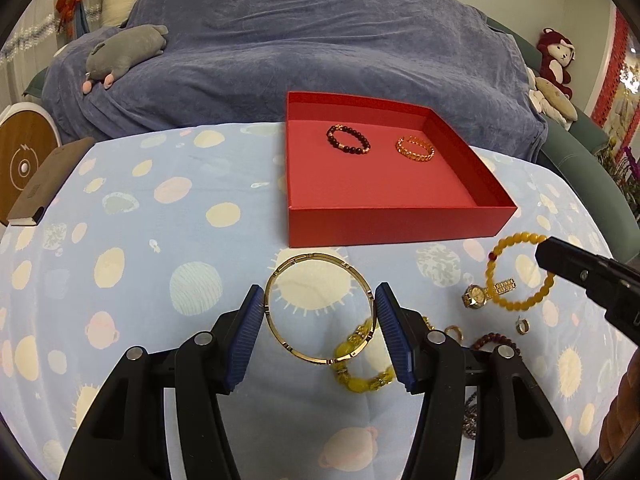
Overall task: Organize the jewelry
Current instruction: 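Carry the bangle and amber bracelet into the red box and open both tools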
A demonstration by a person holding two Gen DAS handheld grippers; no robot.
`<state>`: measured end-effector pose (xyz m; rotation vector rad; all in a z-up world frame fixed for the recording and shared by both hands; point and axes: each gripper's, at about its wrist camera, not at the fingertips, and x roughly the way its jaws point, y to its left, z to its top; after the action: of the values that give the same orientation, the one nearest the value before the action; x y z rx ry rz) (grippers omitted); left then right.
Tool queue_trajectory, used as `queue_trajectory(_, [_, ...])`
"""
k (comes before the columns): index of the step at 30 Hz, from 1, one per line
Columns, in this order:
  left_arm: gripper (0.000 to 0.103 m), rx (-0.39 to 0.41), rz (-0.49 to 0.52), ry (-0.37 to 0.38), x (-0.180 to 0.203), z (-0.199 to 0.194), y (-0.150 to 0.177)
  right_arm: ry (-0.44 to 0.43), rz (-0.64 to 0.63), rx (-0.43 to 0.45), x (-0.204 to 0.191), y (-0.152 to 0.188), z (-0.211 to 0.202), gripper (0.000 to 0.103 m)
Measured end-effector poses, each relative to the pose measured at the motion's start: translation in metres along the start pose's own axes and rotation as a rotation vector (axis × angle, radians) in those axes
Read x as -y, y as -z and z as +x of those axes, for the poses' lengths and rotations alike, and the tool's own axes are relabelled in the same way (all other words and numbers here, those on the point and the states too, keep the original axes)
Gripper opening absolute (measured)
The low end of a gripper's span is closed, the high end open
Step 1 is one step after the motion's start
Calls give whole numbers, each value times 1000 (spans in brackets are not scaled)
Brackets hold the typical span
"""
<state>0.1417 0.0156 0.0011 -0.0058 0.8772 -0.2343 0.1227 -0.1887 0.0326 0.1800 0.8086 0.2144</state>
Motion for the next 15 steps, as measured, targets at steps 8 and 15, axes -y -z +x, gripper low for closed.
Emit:
queue_trajectory(8, [54,21,33,31,19,3,-56,39,46,91,32,-62,-12,7])
queue_trajectory(15, [54,8,30,32,24,53,-105,72,30,74,51,-104,36,7])
